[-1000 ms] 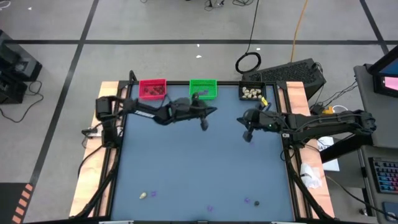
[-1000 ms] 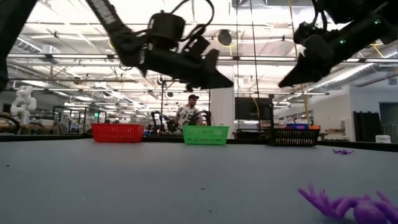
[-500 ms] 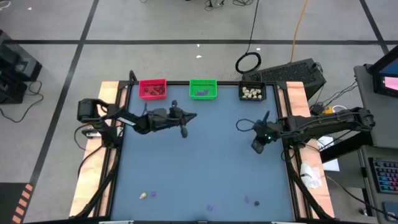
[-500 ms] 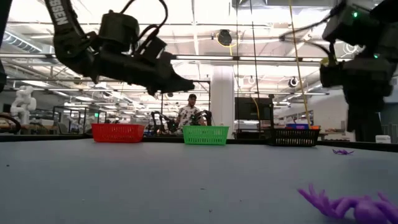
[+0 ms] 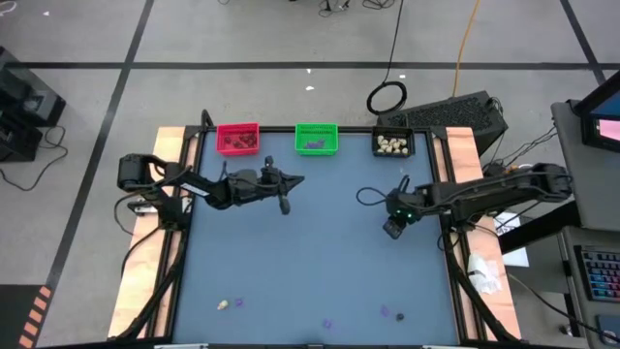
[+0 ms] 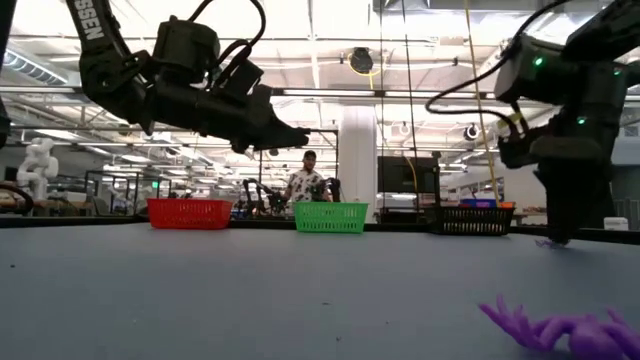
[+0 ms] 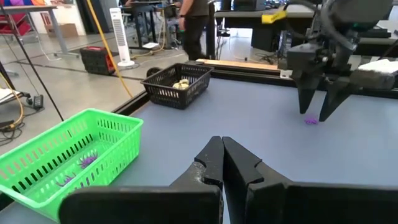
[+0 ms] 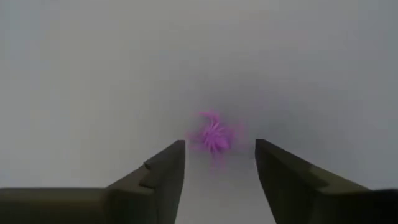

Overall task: Sort Halloween decoration
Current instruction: Put the purple spider toy into the green bin

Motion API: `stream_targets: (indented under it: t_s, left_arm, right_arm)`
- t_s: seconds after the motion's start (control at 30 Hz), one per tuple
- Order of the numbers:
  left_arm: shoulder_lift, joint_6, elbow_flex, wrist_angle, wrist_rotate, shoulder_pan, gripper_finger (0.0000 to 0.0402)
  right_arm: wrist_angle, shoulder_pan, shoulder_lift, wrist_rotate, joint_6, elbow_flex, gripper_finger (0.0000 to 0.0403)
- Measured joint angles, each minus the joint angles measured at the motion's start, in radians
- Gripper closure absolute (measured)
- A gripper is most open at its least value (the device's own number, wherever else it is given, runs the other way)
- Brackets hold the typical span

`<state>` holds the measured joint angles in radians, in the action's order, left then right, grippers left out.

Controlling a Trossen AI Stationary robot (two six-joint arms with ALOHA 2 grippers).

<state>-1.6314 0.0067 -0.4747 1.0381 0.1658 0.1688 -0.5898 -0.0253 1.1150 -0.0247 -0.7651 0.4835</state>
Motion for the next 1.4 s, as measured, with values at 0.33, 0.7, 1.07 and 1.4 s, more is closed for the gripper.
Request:
stream_targets:
  t_s: [0.33, 0.7, 1.07, 1.4]
  left_arm:
    - [0.0, 0.0, 0.0, -0.001, -0.001, 0.0, 0.0402]
    - [0.0, -0.001, 0.0, -0.012, -0.004, 0.0, 0.0402]
    - [-0.001, -0.001, 0.0, -0.038, -0.004, 0.0, 0.0402]
    - [0.177, -0.024, 0.155, -0.175, -0.186, -0.001, 0.0402]
  right_arm:
    - [0.025, -0.047, 0.08, -0.035, 0.054, 0.004, 0.0263]
    - [0.112, -0.047, 0.061, -0.085, 0.124, 0.0, 0.0395]
    - [0.372, -0.047, 0.061, -0.08, 0.213, 0.0, 0.0398]
    - [0.803, -0.038, 0.222, -0.077, 0.281, 0.009, 0.0321]
